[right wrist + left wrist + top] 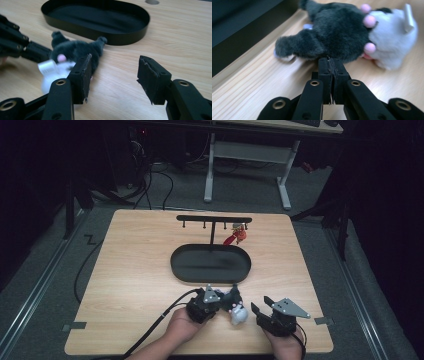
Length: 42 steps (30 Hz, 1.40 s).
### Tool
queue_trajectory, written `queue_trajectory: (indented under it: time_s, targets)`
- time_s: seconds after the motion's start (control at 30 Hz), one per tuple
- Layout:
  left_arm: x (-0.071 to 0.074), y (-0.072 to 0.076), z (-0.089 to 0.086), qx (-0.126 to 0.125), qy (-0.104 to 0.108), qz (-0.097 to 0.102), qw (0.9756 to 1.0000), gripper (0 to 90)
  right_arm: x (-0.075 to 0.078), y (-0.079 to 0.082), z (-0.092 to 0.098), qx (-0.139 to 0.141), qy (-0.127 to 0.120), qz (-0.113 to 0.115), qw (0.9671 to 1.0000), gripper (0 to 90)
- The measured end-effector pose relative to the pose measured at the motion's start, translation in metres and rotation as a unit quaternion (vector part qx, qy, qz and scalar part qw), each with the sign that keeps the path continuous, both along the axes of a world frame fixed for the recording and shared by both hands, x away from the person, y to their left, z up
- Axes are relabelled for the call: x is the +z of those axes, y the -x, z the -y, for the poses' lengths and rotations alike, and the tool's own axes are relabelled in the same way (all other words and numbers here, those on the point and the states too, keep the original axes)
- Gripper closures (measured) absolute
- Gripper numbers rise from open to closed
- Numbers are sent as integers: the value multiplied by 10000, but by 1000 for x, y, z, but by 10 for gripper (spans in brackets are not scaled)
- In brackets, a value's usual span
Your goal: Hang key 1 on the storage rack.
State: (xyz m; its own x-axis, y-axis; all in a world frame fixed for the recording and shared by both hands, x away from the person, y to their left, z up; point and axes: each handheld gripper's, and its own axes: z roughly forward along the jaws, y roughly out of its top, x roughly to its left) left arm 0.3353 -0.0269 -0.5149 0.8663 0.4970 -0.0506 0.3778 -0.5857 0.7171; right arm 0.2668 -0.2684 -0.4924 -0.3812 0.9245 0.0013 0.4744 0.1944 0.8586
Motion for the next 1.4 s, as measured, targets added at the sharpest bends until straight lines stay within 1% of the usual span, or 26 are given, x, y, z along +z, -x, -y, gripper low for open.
queue_trajectory:
  time_s: [0.1, 0.17, 0.2, 0.23, 0.27, 0.3, 0.33, 0.4, 0.43, 0.47, 0.5, 0.53, 0.6, 0.63, 0.67, 0.7, 0.73, 0.8, 0.87, 0.97, 1.1, 1.17, 1.27, 1.33, 1.37, 1.4]
  targets:
    - [0, 4, 12, -94, 33, -16, 9999, 869, 3, 1, 12, -229, -13, 78, 9997, 427]
    - [-1, 5, 13, -90, 69, -44, 9999, 817, 4, 1, 17, -307, -51, 86, 9995, 423]
    - [-1, 5, 11, -90, 101, -54, 9999, 817, 3, 1, 21, -364, -94, 96, 9992, 421]
    - [-2, 6, 6, -102, 122, -39, 9999, 777, 2, 2, 24, -426, -146, 82, 9990, 421]
    - [-3, 6, -10, -70, 235, -78, 9997, 715, -1, 2, 29, -523, -157, 43, 9985, 427]
    - [-3, 6, -10, -70, 235, -78, 9997, 682, -1, 2, 29, -523, -157, 43, 9985, 427]
    - [-2, 5, -34, 24, 383, -138, 9992, 628, -4, 2, 32, -591, -145, 78, 9981, 429]
    - [1, 3, -64, 216, 406, -41, 9989, 535, -5, 2, 33, -620, -133, 106, 9979, 430]
    - [1, 3, -64, 216, 406, -41, 9989, 502, -5, 2, 33, -636, -116, 102, 9979, 429]
    - [4, 0, -100, 502, 341, 123, 9981, 473, -6, 2, 33, -662, -79, 114, 9977, 425]
    - [5, -1, -118, 665, 291, 192, 9972, 434, -7, 2, 33, -678, -53, 86, 9976, 420]
    - [5, -2, -137, 848, 254, 287, 9957, 400, -8, 2, 33, -706, -37, 50, 9975, 414]
    - [0, -2, -172, 1219, 286, 474, 9910, 389, -10, 0, 33, -701, -30, -15, 9975, 394]
    - [-3, -3, -187, 1396, 328, 483, 9885, 383, -11, 0, 33, -670, -14, 3, 9978, 392]
    - [-6, -4, -198, 1544, 396, 414, 9863, 374, -12, -1, 34, -661, 17, 0, 9978, 390]
    - [-6, -7, -206, 1642, 490, 352, 9846, 362, -13, -3, 34, -703, 26, -44, 9975, 382]
    - [-4, -9, -211, 1686, 531, 380, 9835, 352, -14, -3, 35, -767, 3, -103, 9970, 379]
    - [0, -12, -217, 1729, 589, 574, 9815, 321, -14, -4, 36, -903, -7, -114, 9959, 378]
    - [-1, -13, -219, 1736, 571, 650, 9810, 311, -13, -4, 36, -1014, 7, -114, 9948, 378]
    - [-6, -14, -218, 1660, 481, 635, 9829, 296, -12, -3, 32, -1111, 111, -103, 9937, 360]
    - [-6, -17, -215, 1630, 494, 654, 9832, 276, -14, -3, 29, -1133, 251, -125, 9932, 351]
    - [-8, -18, -213, 1586, 390, 742, 9838, 276, -17, -5, 29, -1260, 283, -303, 9912, 343]
    - [-9, -17, -213, 1594, 291, 733, 9841, 269, -18, -8, 31, -1377, 157, -665, 9881, 309]
    - [-10, -15, -213, 1575, 305, 700, 9846, 268, -19, -8, 30, -1413, 184, -689, 9874, 310]
    - [-9, -13, -213, 1543, 320, 706, 9850, 268, -18, -9, 29, -1423, 329, -727, 9866, 315]
    - [-7, -10, -212, 1478, 300, 804, 9853, 267, -18, -10, 29, -1433, 440, -720, 9861, 318]
